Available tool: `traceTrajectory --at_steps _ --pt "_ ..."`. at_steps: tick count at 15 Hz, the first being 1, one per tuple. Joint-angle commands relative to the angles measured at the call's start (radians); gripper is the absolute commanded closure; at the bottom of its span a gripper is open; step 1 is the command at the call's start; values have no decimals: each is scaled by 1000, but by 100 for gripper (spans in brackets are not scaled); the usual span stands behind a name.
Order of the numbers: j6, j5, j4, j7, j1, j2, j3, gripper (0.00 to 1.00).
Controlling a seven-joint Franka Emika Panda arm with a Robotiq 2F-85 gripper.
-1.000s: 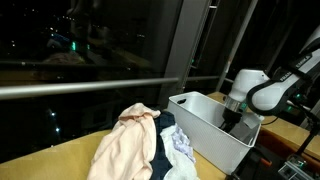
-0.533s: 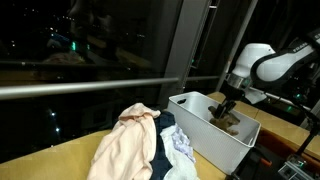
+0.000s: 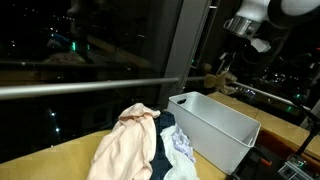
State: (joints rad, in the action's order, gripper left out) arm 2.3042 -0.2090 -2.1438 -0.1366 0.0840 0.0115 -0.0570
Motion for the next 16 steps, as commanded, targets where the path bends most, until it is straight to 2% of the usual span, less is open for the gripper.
traceTrajectory --at_steps 1,5,9,10,11,13,16 --pt "-142 -72 195 -61 69 -99 -84 98" --pt "-210 -114 363 -65 149 -244 -133 98" --pt "-219 -95 473 -35 196 -365 -124 98" --pt "-219 -83 490 -28 199 -385 -121 90" --pt "-224 -73 513 -24 200 -406 -119 66" --pt "-236 -50 545 -13 198 -436 -117 61" --pt "-272 -23 584 -3 202 -467 -121 41"
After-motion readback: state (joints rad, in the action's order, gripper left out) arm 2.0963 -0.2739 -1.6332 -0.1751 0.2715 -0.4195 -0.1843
